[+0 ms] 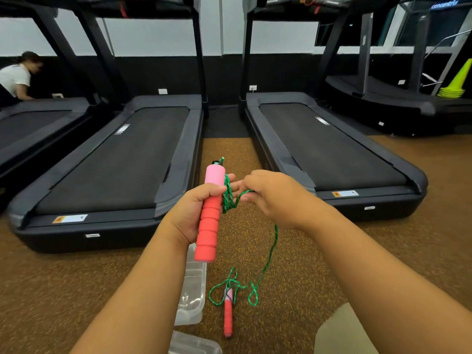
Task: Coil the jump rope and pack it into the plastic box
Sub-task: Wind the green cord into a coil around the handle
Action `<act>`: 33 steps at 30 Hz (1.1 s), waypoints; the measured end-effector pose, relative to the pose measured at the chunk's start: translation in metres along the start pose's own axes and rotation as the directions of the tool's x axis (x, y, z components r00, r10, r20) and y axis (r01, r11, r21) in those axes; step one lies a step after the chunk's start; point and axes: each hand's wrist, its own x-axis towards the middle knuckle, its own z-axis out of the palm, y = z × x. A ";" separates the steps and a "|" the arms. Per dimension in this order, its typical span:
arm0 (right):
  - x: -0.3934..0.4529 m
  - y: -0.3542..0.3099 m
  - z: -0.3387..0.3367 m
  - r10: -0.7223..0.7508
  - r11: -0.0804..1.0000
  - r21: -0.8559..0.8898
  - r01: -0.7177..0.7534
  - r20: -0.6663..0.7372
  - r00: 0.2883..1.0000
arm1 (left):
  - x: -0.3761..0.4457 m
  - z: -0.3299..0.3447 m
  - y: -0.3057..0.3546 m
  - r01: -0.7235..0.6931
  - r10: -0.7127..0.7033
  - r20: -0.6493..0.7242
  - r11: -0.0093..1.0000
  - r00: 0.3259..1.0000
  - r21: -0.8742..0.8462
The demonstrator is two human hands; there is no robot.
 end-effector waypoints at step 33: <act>0.000 0.000 0.027 0.378 0.799 0.563 -0.211 -0.197 0.904 | -0.015 0.022 0.010 -0.085 0.134 0.280 0.980 0.951 -0.180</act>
